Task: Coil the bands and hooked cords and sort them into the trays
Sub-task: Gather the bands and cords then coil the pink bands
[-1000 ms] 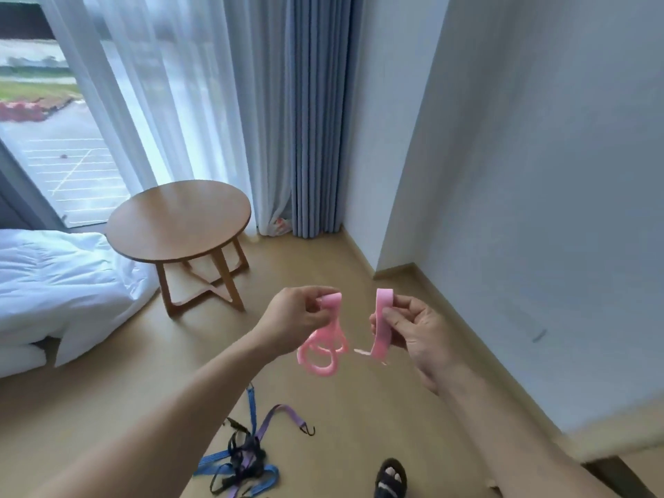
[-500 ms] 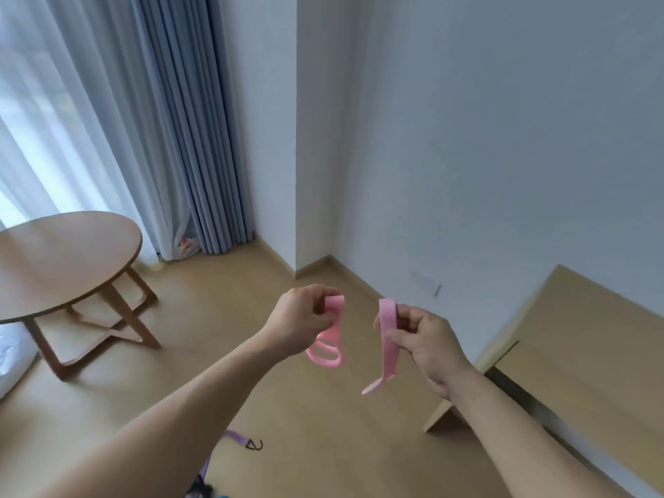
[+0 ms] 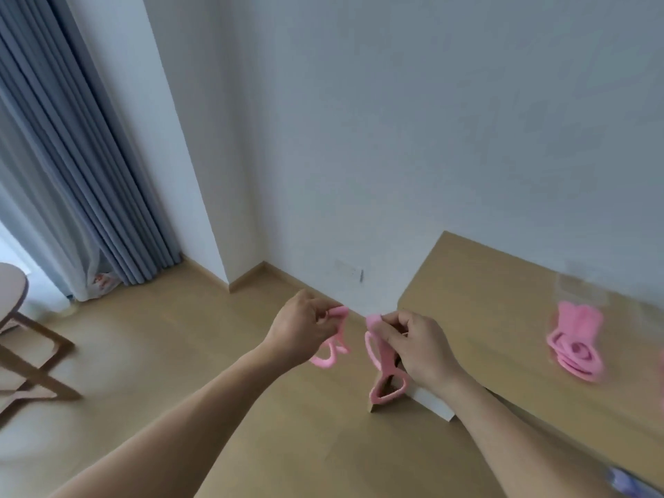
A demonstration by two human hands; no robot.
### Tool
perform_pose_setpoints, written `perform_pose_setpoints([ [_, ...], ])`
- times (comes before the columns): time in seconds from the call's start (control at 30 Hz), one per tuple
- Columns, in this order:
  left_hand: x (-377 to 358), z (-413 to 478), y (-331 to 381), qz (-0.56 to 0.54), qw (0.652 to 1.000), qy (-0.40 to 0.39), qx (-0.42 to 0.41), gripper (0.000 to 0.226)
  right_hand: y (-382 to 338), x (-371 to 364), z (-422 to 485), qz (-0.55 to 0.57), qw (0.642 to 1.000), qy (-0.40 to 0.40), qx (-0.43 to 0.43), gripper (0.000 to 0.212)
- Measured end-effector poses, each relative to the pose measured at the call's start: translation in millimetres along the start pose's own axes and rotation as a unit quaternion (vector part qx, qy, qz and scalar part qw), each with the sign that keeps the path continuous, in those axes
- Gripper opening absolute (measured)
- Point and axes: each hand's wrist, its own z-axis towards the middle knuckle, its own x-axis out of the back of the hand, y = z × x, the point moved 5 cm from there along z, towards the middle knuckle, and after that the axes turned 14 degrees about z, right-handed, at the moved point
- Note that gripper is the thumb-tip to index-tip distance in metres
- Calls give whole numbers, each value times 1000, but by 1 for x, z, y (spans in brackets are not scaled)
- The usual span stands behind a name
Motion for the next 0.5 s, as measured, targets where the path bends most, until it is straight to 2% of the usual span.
perform_pose_setpoints([
  [0.17,-49,21,69,-9,999,-37,-8,20,9,79,-26,-15,995,61,75,56],
  [0.3,-85,30,129,-73,993,-81,-36,16,18,136,-50,91,988,106,63,32],
  [0.4,-110,34,169,-102,988,-98,-55,20,24,178,-67,74,978,180,79,32],
  [0.5,-129,37,198,-123,984,-104,-72,22,32,212,-85,72,973,205,74,33],
])
